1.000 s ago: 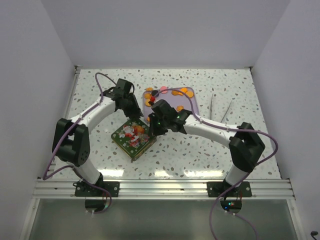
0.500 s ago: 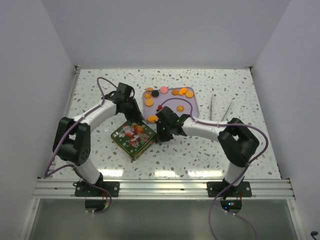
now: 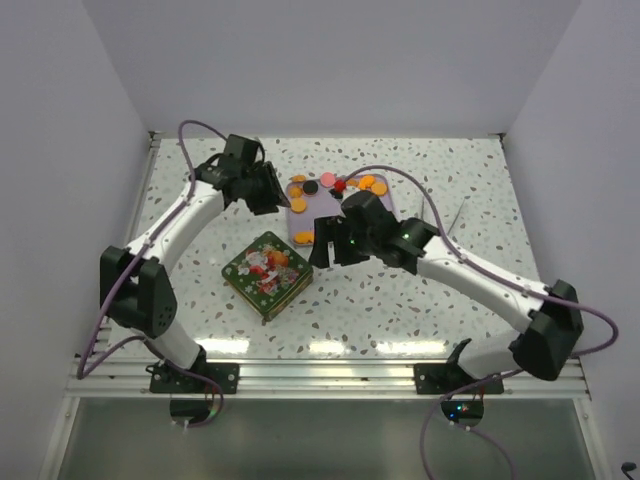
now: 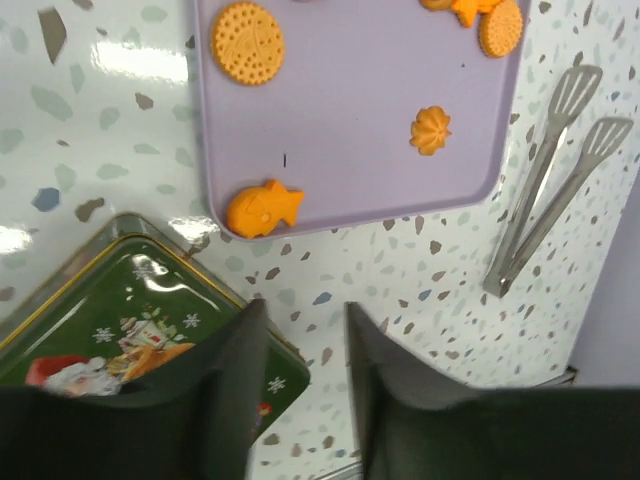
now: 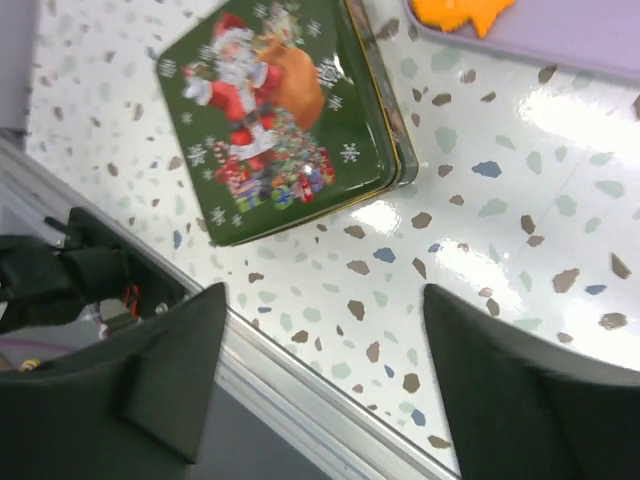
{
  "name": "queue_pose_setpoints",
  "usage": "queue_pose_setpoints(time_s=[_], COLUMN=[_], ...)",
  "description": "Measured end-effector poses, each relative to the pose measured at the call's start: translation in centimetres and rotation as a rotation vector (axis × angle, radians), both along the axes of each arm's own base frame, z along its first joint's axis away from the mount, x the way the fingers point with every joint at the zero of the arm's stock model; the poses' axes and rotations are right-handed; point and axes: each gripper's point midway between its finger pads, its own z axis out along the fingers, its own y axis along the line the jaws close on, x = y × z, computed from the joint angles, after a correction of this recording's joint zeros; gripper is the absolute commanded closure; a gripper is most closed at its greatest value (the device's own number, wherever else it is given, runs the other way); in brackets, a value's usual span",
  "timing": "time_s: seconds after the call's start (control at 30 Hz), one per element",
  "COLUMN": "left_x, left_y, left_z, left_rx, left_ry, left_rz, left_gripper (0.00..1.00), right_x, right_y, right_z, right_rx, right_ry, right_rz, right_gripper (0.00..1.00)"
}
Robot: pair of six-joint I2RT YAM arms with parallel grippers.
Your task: Pack the cookies
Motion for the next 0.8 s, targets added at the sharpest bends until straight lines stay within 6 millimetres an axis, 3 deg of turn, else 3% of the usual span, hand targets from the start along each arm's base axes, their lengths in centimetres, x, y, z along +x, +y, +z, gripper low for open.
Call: queue_pose_setpoints(time_s=[0.03,0.07,0.13,0.27,0.37,0.47,0.63,0.8], left_x=[-0.1,-0.3,-0.9,-3.1,-4.8,-6.5,-9.4,-10.9], left_y=[0.3,0.6,1.7,6.1,10.6,13.9,19.1,22.9], left_z=[1.1,2.0,4.4,8.7,10.1,9.3,4.3,-0.9], left_rx=[0.008,0.011,0.029,0.08,0.173,0.262,0.454,0.652], left_ry=[-0.033,-0.056,-0.133,-0.307,-0.421,-0.532,-0.642,-0.649], left_rz=[-0.005,0.0,0.012,0.095,0.224,0.318,0.449,0.542], left_gripper=[0.23,0.23,0.0,0.0,0.0,0.0,0.0,0.0], right_x=[-0.4,-0.7,-1.6,-3.9,-5.5,-6.6,-7.0,-7.0], right_y=[-0.6,-1.1,-2.5,-5.9,-8.9,-11.7,-14.7,-16.6], right_z=[1.5,3.0,5.7,9.9,11.8,12.2,10.5,8.6], right_rx=[0.013,0.038,0.067,0.135,0.181,0.19,0.123,0.041], right_ry=[-0.035,-0.066,-0.129,-0.252,-0.327,-0.359,-0.35,-0.341], right_rz=[0.012,0.015,0.029,0.027,-0.006,-0.072,-0.169,-0.218], right_gripper=[0.11,0.09,0.05,0.01,0.01,0.01,0.01,0.01])
